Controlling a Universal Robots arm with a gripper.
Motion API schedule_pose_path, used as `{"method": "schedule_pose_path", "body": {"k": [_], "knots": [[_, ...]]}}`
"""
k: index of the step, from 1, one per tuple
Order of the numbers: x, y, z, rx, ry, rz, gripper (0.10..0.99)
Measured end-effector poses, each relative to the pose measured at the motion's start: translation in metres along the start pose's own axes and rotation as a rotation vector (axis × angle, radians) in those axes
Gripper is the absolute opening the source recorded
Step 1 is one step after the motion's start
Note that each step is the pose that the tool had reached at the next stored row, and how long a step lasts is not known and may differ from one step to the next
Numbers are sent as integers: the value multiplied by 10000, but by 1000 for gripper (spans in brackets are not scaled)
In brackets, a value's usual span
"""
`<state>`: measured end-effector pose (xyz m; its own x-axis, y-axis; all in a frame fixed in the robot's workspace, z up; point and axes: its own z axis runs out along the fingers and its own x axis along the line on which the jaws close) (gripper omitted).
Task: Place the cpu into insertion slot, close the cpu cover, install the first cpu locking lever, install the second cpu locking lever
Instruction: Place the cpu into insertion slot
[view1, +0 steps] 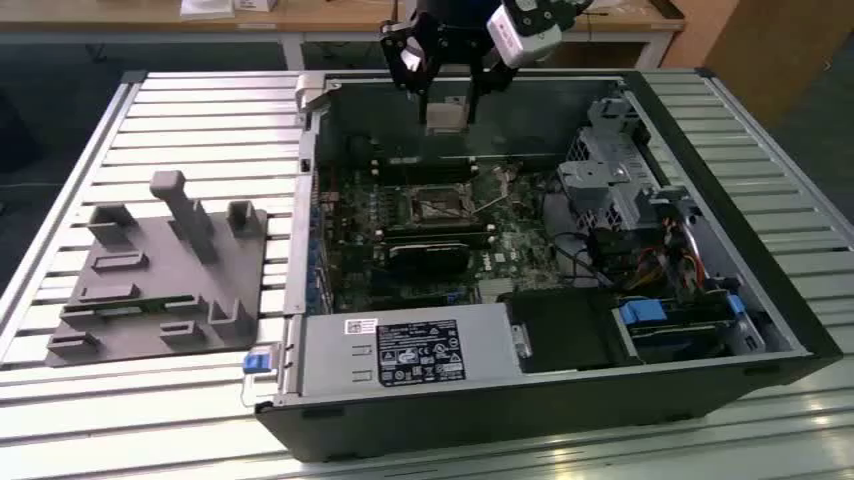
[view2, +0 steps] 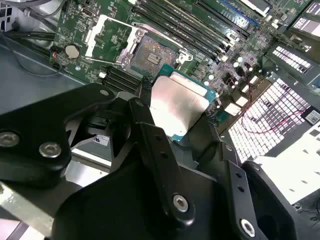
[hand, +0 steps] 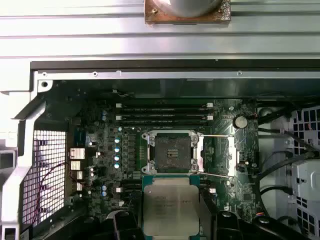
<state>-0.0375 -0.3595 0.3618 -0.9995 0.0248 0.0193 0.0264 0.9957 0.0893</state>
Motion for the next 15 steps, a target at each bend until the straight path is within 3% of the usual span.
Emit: {"method": "schedule_pose_path", "body": {"k": [11,15], "knots": [[0,0,0,0,-1,18,537],[0,0,3,-12,-54,605,537]]}}
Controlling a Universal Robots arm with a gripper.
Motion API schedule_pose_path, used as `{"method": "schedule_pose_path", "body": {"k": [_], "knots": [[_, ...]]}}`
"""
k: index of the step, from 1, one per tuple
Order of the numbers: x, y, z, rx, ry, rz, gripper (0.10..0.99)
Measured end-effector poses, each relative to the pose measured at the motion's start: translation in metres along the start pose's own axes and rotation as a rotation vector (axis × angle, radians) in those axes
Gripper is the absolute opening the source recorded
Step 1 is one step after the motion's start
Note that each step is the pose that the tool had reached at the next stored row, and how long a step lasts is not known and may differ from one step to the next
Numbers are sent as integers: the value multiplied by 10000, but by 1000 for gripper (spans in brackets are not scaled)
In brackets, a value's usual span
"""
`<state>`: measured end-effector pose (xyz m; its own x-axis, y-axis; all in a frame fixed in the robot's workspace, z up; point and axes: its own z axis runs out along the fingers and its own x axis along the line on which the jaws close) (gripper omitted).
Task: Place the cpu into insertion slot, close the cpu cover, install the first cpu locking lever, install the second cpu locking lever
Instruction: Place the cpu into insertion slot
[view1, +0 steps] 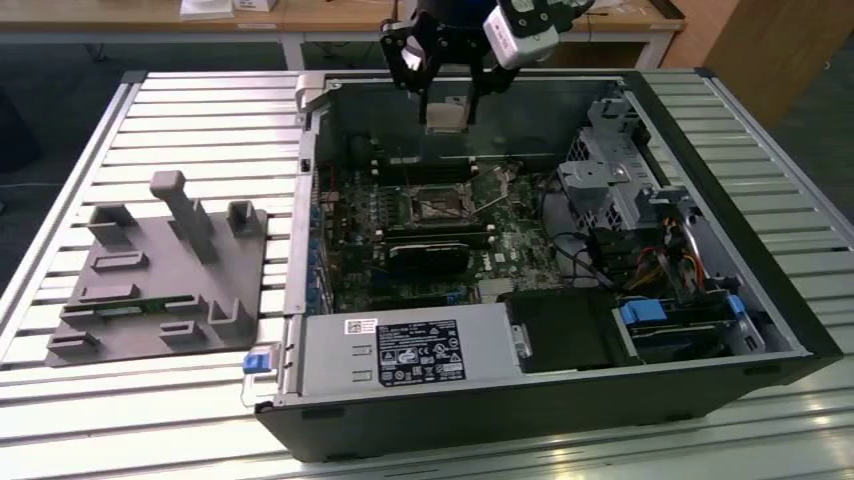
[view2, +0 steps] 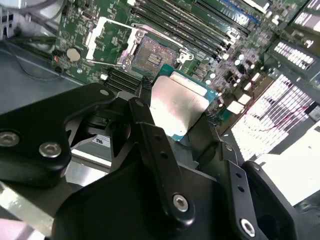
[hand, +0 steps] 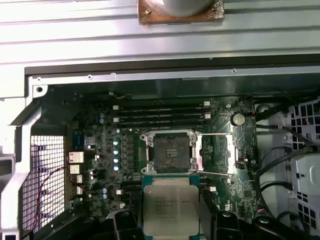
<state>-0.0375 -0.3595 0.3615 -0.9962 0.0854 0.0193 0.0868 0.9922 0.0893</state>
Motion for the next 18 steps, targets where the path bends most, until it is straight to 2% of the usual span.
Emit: {"method": "schedule_pose_path", "body": {"k": [1,2,18], "knots": [[0,0,1,-3,-15,180,537],[0,-1,4,-12,-62,701,537],[-1,-4,44,-68,-322,3593,537]]}}
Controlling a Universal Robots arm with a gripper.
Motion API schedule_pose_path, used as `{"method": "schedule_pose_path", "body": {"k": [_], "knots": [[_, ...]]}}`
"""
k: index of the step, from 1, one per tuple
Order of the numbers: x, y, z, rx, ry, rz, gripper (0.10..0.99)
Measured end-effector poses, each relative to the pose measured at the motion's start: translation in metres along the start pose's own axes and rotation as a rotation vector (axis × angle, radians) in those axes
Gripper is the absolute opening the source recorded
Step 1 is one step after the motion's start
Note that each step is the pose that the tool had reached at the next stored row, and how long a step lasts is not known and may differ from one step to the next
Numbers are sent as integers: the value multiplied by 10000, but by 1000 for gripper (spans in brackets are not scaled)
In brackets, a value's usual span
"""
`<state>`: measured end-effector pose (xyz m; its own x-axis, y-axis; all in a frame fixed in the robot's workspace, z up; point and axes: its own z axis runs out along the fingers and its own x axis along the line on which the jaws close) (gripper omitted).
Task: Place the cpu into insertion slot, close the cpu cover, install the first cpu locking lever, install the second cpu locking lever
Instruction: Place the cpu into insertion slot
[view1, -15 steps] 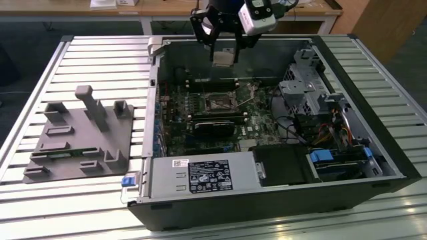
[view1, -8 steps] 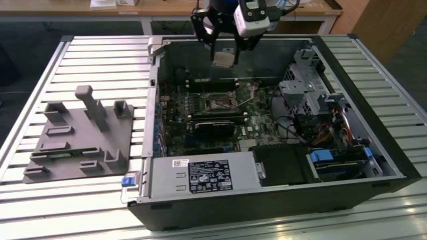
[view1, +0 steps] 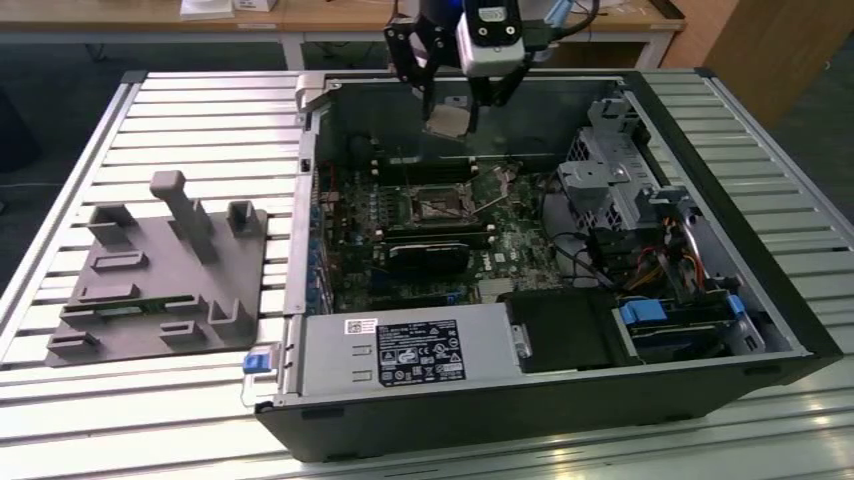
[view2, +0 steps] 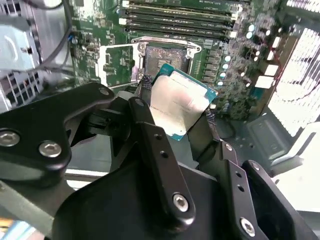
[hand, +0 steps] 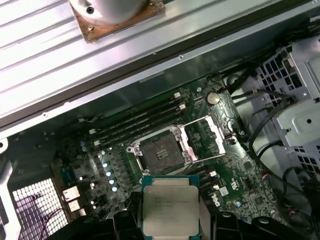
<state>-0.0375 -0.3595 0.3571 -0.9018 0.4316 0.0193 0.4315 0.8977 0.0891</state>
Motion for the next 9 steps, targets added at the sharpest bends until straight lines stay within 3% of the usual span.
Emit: {"method": "schedule_pose_path", "body": {"k": [9], "knots": [[0,-2,24,-29,-148,1641,537]]}}
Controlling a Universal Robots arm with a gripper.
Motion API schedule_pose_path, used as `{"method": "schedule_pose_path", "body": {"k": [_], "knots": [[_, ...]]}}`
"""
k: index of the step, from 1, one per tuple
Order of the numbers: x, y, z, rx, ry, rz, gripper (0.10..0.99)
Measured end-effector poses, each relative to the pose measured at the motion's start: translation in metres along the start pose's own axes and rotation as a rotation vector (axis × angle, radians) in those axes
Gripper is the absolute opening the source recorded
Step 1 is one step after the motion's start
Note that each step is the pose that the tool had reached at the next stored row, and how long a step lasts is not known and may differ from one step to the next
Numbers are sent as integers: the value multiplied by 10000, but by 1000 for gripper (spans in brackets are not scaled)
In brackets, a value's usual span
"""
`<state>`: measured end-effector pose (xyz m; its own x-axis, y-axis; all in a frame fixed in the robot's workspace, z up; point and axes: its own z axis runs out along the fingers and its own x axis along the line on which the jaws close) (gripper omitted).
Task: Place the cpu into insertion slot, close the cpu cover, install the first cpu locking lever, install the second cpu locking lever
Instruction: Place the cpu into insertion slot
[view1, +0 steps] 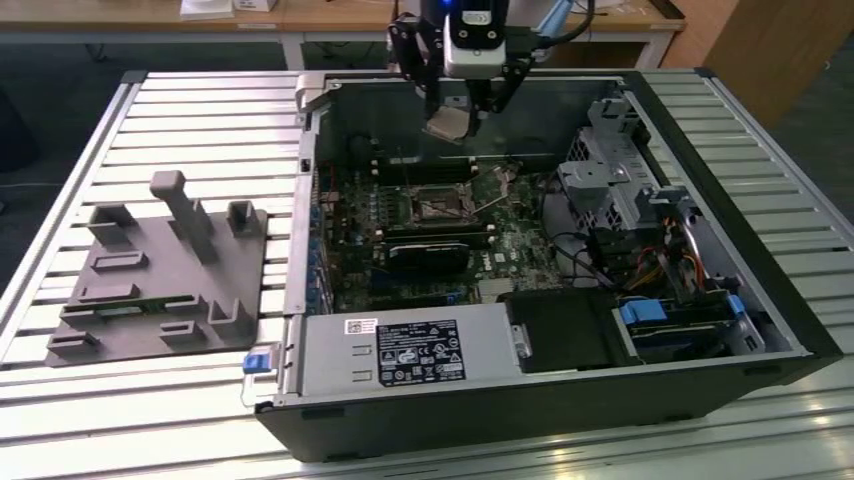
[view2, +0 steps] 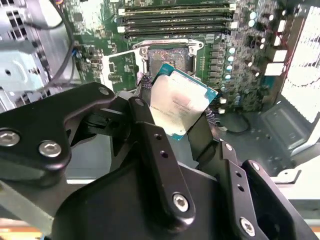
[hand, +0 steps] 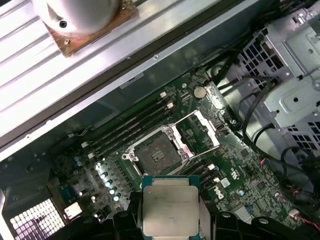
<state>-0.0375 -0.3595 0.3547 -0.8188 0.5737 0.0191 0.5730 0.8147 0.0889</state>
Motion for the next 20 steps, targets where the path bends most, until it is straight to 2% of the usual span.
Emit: {"method": "schedule_pose_path", "body": {"k": [12,20], "knots": [[3,3,17,-26,-154,1674,537],[3,3,31,-53,-283,3120,537]]}}
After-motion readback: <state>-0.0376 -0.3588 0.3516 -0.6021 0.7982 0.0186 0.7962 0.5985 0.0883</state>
